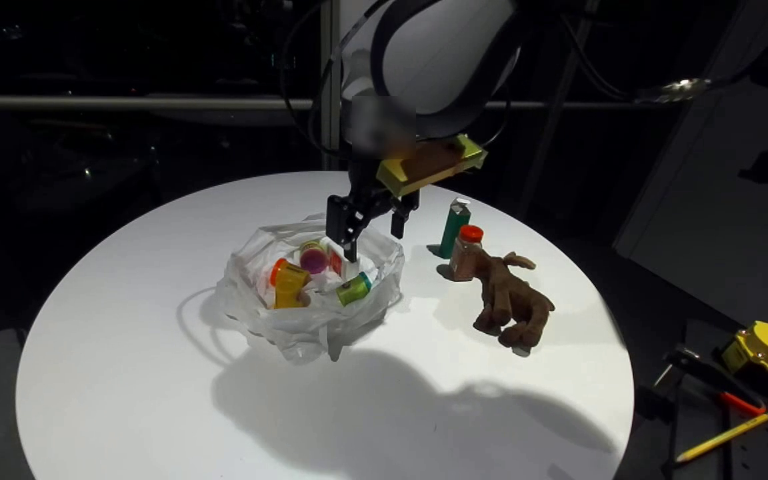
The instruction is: Remove the objects in the plastic and place them on the table
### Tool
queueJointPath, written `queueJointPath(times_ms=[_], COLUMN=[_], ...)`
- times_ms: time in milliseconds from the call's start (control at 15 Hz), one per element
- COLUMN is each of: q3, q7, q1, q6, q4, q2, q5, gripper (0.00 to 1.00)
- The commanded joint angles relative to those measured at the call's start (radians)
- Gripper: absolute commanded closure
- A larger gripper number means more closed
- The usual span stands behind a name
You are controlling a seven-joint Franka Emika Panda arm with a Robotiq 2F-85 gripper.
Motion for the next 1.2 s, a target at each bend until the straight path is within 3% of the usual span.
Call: queueJointPath(times_ms=[0, 267, 1133], q3=[0.01, -0.003, -0.118], q7=[-0.129, -0.172, -0.123], q1=[-0.022, -0.015, 0.016], q6=[-0.056, -0.085, -0.083], q4=[0.176, 0.283, 0.574], q2=[0.137, 0.226, 0.456], q5=[0.073, 0.097, 0.056], gripper=[0.0, 0.0, 0.0])
